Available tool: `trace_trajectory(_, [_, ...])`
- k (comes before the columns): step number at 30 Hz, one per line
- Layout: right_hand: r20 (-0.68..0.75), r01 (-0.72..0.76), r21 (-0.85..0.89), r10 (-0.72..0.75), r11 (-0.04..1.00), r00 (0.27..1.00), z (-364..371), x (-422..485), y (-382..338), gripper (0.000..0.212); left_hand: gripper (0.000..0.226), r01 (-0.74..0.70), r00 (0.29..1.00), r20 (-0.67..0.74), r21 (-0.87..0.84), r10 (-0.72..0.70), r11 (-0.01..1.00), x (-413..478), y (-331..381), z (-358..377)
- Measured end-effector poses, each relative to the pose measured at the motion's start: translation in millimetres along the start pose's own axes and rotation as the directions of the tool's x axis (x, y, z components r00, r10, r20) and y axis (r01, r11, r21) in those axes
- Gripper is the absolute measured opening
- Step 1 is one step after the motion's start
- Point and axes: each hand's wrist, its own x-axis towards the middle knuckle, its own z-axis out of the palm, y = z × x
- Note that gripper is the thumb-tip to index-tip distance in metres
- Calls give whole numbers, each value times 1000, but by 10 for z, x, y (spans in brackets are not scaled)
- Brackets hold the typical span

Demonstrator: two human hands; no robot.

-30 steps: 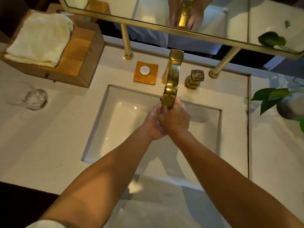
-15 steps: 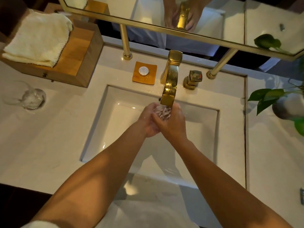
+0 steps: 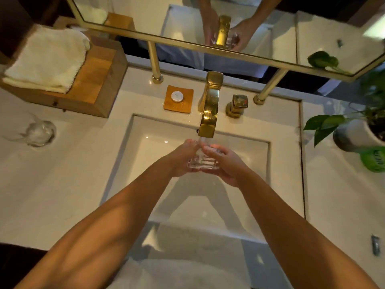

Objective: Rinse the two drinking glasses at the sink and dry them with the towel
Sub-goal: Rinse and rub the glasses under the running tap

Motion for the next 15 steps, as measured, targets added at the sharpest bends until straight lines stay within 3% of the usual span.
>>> trace_trajectory(3, [128, -81, -7, 81, 997, 988, -95, -27, 38, 38, 48, -19, 1000, -19, 64, 20, 998, -109, -37, 0])
trace_trajectory(5, [178, -107, -5, 106, 994, 978, -104, -44, 28, 46, 41, -85, 990, -103, 134, 99, 987, -149, -70, 34])
trace_trajectory(7, [174, -144, 112, 123, 983, 977, -114, -58, 24, 56, 40, -185, 951, -199, 246, 236, 951, -206, -74, 82])
trace_trajectory(9, [159, -169, 344, 119, 924, 980, -104, -68, 33, 41, 49, -297, 851, -268, 463, 451, 835, -295, -55, 134])
trace_trajectory(11, [168, -148, 441, 80, 885, 982, -12, -86, 27, 29, 66, -351, 750, -231, 654, 619, 670, -413, -32, 194])
trace_trajectory(15, [250, -165, 457, 52, 874, 967, 335, -78, 49, 45, 71, -405, 702, -56, 789, 710, 463, -628, -54, 254])
